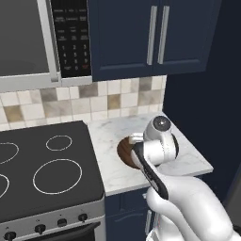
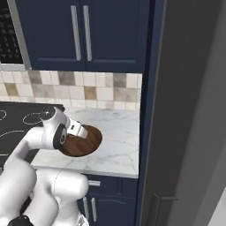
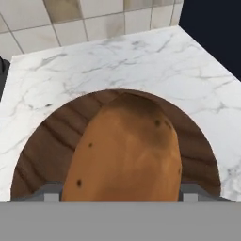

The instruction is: Take the peach, pear, and potato from the freezer and place them in the bowl on the counter.

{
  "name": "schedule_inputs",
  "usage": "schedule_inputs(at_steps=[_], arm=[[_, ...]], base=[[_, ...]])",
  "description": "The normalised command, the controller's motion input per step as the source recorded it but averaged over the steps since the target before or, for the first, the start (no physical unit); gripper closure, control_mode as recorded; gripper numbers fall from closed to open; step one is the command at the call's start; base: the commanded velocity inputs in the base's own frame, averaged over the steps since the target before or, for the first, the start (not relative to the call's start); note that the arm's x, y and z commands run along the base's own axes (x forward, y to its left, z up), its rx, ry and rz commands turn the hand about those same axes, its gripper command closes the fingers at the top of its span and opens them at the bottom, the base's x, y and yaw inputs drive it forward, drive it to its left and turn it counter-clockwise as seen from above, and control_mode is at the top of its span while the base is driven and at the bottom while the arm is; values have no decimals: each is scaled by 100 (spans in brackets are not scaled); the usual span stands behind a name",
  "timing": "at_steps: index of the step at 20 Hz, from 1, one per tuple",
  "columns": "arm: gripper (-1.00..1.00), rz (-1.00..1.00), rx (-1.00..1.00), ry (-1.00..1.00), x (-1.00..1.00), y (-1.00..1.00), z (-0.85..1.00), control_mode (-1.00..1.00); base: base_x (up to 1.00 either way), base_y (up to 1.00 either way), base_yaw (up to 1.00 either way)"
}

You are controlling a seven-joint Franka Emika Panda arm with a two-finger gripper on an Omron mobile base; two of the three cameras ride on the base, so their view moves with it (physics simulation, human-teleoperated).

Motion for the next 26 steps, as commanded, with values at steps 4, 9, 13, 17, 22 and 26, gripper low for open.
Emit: schedule_inputs(at_steps=[4, 9, 13, 17, 22, 26], arm=[[-100, -2, 0, 0, 43, 5, -26, -100], [-100, 0, -1, 14, 13, 0, -73, -100], [-100, 0, 0, 12, 22, 0, -78, -100], [-100, -3, 2, 0, 9, 0, -5, -100], [-100, -1, 3, -1, -39, 0, 99, -100], [-100, 0, 1, -1, -99, -6, 74, -100]], base=[[0, 0, 0], [0, 0, 0], [0, 0, 0], [0, 0, 0], [0, 0, 0], [0, 0, 0]])
